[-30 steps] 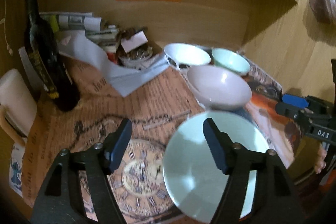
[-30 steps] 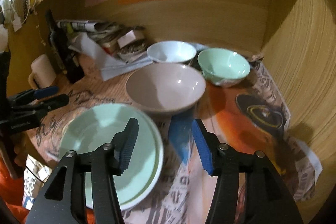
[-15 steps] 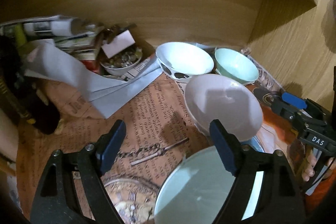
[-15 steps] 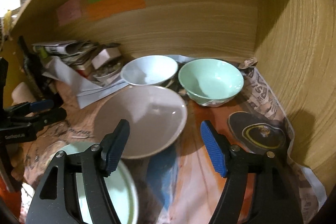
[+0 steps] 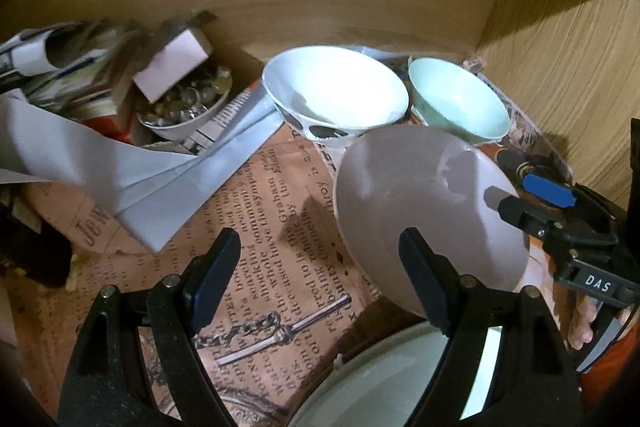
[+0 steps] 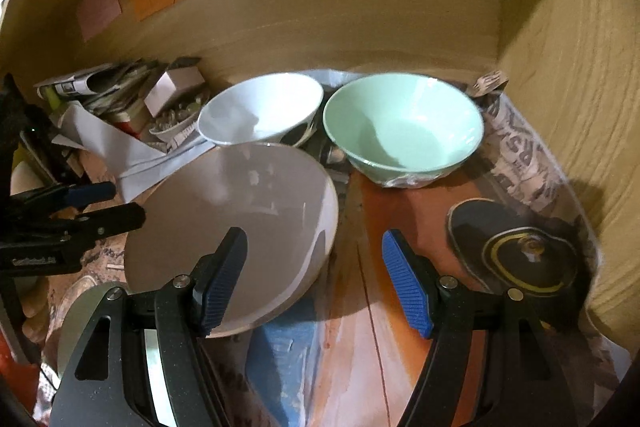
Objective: Organize plates and bowls
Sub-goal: 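Reach the left gripper to the pale pink bowl and grasp its rim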
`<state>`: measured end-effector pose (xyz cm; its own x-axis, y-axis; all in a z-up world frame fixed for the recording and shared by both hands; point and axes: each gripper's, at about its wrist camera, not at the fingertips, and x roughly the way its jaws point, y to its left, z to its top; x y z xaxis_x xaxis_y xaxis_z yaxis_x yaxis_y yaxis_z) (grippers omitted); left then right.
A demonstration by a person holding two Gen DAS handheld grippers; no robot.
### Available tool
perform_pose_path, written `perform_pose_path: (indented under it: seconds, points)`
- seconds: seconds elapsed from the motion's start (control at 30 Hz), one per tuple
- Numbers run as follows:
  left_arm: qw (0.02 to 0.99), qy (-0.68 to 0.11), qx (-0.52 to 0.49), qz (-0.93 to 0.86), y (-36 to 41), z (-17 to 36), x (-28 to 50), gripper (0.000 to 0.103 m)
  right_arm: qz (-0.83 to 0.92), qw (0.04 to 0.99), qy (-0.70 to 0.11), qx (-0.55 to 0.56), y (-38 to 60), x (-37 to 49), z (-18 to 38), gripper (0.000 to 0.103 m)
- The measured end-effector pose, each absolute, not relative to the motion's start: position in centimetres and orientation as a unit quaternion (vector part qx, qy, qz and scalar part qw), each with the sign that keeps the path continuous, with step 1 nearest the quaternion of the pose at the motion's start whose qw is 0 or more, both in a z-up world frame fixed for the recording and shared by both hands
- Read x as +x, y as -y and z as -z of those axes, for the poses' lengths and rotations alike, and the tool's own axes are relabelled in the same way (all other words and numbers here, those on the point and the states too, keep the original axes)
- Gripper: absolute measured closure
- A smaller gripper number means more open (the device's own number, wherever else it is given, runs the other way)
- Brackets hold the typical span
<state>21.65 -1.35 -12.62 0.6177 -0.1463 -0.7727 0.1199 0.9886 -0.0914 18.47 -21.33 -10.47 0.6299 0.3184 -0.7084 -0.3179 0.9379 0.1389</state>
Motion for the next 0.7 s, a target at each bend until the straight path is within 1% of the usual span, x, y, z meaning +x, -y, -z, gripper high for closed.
perform_pose_path:
  seconds: [0.1,0.17,0.23,0.27,0.37,0.43,0.5,0.53,0.57,0.7]
  points:
    - [0.898,-0.433,-0.012,0.077,1.6,12.8,21.9,0.023,-0.179,0.902,-0.393,0.001,21.3,18.6,10.7,0.038]
    - [0.896,-0.437,-0.012,0.081,1.7,13.0,22.2,0.029,-0.184,0.899,-0.397,0.005,21.4,18.7,10.8,0.047]
    - [0.891,-0.445,-0.013,0.088,1.9,13.3,22.6,0.039,-0.190,0.894,-0.405,0.010,21.3,19.0,11.1,0.051]
    - [0.888,-0.451,-0.014,0.092,1.9,13.5,22.8,0.041,-0.190,0.893,-0.407,0.011,21.3,19.0,11.2,0.053]
    - [0.883,-0.460,-0.016,0.096,2.0,14.1,23.2,0.042,-0.185,0.894,-0.407,0.022,21.5,19.2,11.4,0.053]
    - [0.880,-0.465,-0.013,0.096,2.0,14.4,23.4,0.051,-0.186,0.892,-0.411,0.029,21.7,19.4,11.6,0.053]
    - [0.876,-0.470,-0.016,0.104,2.0,14.7,23.6,0.056,-0.189,0.888,-0.417,0.037,21.9,19.6,11.8,0.057]
    - [0.875,-0.471,-0.020,0.108,2.0,14.8,23.6,0.058,-0.192,0.885,-0.423,0.038,21.9,19.7,12.0,0.063]
    - [0.875,-0.470,-0.023,0.112,2.0,14.8,23.5,0.059,-0.194,0.882,-0.427,0.039,21.8,19.8,12.1,0.067]
    - [0.873,-0.470,-0.023,0.126,2.5,14.8,23.4,0.071,-0.209,0.875,-0.435,0.050,21.7,20.1,12.5,0.073]
